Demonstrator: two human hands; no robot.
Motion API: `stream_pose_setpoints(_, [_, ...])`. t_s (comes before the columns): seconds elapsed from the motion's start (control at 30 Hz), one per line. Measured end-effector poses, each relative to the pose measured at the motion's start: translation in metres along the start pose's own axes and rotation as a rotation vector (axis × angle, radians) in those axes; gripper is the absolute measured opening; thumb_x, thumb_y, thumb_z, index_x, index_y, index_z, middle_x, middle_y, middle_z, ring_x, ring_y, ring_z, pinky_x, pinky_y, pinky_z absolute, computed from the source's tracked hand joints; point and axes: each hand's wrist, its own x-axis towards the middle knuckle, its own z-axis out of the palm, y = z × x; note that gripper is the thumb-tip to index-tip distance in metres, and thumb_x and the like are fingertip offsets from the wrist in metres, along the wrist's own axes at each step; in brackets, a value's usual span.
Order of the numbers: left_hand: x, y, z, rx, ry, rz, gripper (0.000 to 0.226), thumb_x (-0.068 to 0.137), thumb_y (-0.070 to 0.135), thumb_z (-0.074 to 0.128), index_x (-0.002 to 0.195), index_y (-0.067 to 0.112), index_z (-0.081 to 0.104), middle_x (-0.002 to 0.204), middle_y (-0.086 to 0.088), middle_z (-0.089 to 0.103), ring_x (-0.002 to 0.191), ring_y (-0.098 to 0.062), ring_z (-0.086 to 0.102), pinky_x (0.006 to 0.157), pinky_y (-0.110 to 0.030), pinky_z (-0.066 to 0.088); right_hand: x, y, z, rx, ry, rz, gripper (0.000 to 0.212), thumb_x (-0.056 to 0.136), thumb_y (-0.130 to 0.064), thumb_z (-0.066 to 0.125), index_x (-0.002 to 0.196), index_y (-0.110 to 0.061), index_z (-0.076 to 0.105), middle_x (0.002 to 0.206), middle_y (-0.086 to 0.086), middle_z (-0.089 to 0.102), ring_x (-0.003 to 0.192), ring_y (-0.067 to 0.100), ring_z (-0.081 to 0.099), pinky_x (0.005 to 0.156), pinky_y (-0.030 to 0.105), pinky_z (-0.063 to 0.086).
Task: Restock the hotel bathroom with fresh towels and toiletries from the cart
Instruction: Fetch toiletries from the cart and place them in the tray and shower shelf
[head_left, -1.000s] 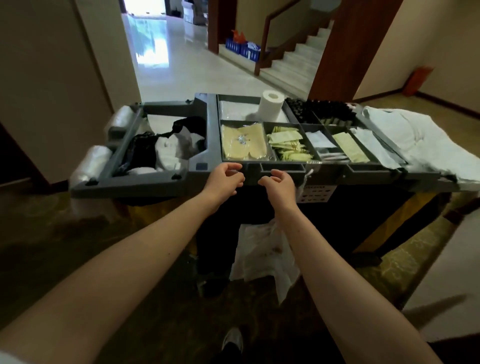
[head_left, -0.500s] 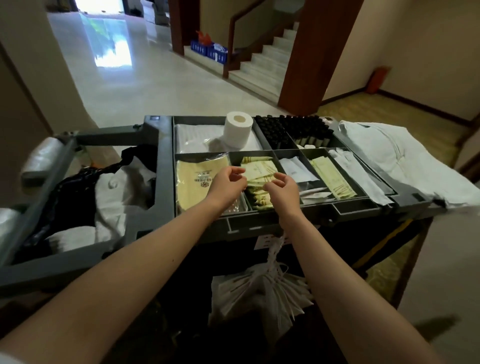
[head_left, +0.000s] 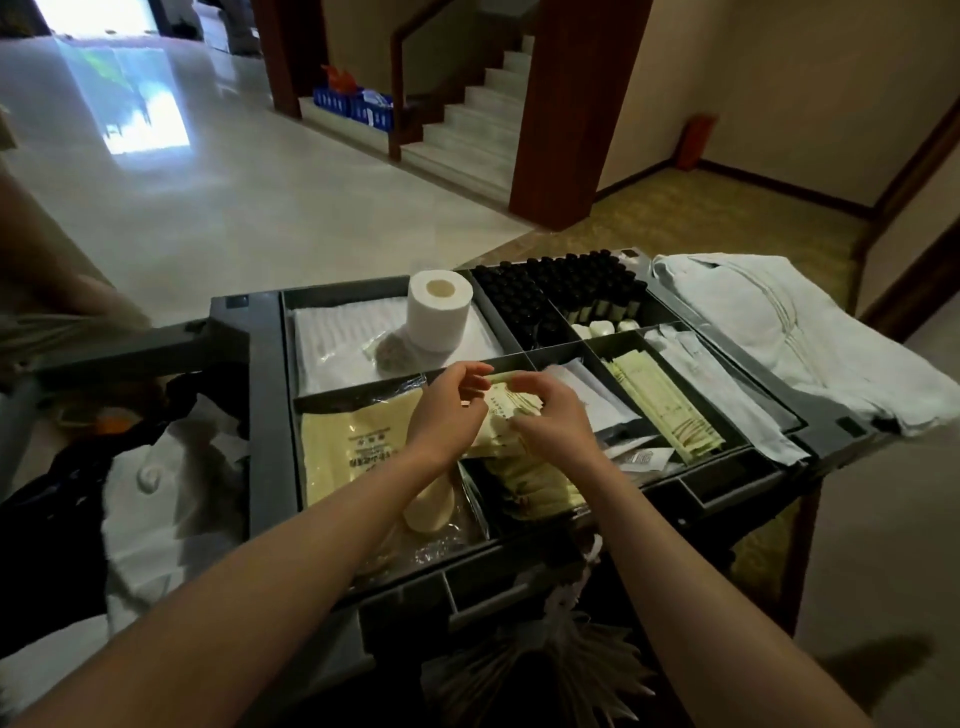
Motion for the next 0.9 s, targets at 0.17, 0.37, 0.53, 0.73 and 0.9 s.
stream_pose_setpoints(0.17, [0.004, -0.011, 0.007, 0.072, 0.033, 0.031, 0.046, 0.086, -0.004, 0.05, 0.116, 0.03, 0.06, 0.105, 0.013, 0.062, 0.1, -0.001, 0.059, 0.087, -0.029, 0.053, 0.011, 0.013, 0.0, -0.152, -0.182, -0.091, 0.048, 0.081, -0.012, 0.065, 0.123, -0.034, 0.062, 0.124, -0.014, 0.062, 0.123, 0.009, 0.053, 0.095, 0.029, 0.049])
stream_pose_setpoints(0.37, [0.005, -0.017, 0.018, 0.109, 0.072, -0.021, 0.047, 0.091, -0.001, 0.046, 0.124, 0.031, 0.057, 0.115, 0.013, 0.062, 0.107, -0.004, 0.058, 0.093, -0.03, 0.052, 0.022, 0.025, -0.007, -0.268, -0.363, -0.118, 0.064, 0.079, -0.011, 0.06, 0.14, -0.025, 0.049, 0.138, -0.001, 0.052, 0.121, 0.019, 0.052, 0.1, 0.044, 0.05])
stream_pose_setpoints(0.53, [0.005, -0.019, 0.018, 0.161, 0.09, -0.044, 0.048, 0.092, -0.001, 0.043, 0.126, 0.03, 0.056, 0.116, 0.014, 0.064, 0.106, -0.003, 0.059, 0.09, -0.029, 0.053, 0.024, 0.049, -0.001, -0.246, -0.311, -0.174, 0.052, 0.09, -0.013, 0.06, 0.14, -0.025, 0.051, 0.14, -0.007, 0.052, 0.12, 0.006, 0.05, 0.101, 0.031, 0.049])
stream_pose_setpoints(0.73, [-0.005, -0.026, 0.021, 0.241, 0.092, 0.066, 0.04, 0.096, 0.011, 0.038, 0.126, 0.032, 0.054, 0.117, 0.011, 0.064, 0.106, -0.002, 0.059, 0.092, -0.031, 0.053, 0.022, 0.06, 0.007, -0.252, -0.214, -0.23, 0.038, 0.097, -0.023, 0.056, 0.135, -0.026, 0.057, 0.135, -0.008, 0.058, 0.123, 0.008, 0.05, 0.104, 0.032, 0.044])
stream_pose_setpoints(0.9, [-0.005, -0.028, 0.023, 0.273, 0.122, 0.095, 0.043, 0.094, 0.006, 0.038, 0.126, 0.028, 0.055, 0.114, 0.008, 0.064, 0.104, -0.005, 0.06, 0.09, -0.033, 0.053, 0.022, 0.061, 0.007, -0.242, -0.229, -0.237, 0.044, 0.095, -0.032, 0.057, 0.138, -0.026, 0.055, 0.139, -0.006, 0.055, 0.128, 0.01, 0.046, 0.108, 0.038, 0.042])
